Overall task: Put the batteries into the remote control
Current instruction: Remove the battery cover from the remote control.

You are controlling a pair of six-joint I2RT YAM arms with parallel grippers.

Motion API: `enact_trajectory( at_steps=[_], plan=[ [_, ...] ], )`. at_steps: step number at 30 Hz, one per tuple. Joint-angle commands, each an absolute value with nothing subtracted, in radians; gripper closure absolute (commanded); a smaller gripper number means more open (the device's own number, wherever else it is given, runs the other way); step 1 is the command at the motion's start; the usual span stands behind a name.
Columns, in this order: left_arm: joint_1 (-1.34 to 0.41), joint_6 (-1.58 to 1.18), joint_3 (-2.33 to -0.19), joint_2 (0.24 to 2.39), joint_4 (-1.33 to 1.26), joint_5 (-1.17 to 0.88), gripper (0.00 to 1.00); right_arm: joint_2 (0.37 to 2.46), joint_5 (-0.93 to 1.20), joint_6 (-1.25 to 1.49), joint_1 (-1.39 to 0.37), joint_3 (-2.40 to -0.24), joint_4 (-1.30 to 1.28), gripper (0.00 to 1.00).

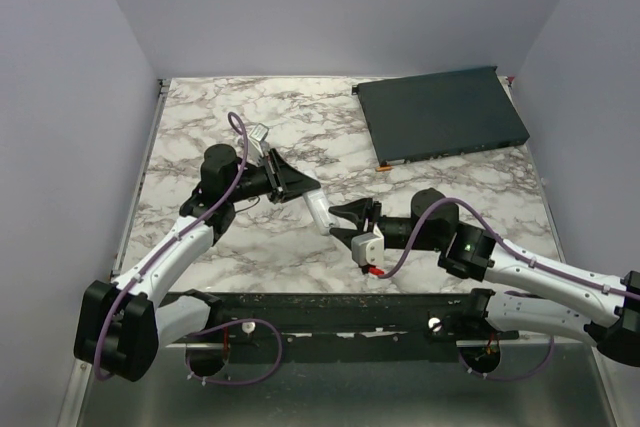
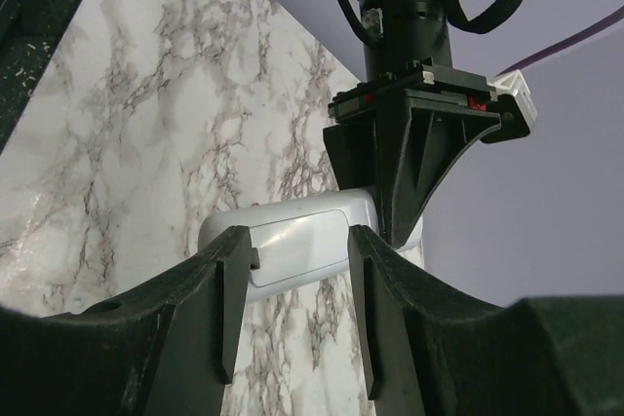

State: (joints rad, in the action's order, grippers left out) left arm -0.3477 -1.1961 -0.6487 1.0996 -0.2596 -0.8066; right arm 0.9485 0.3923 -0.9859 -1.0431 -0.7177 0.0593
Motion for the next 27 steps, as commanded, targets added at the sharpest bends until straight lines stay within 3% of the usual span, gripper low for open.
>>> enact_trajectory(
  at_steps=[1, 27],
  plan=[
    [-0.357, -1.181, -0.69, 1.107, -0.283, -0.842, 1.0, 0.957, 0.382, -0.983, -1.042, -0.722, 0.077, 0.49],
    [-0.359, -1.175, -0.694, 1.103, -0.275, -0.837, 1.0, 0.963, 0.359, -0.994, -1.042, -0.719, 0.023, 0.47]
  ],
)
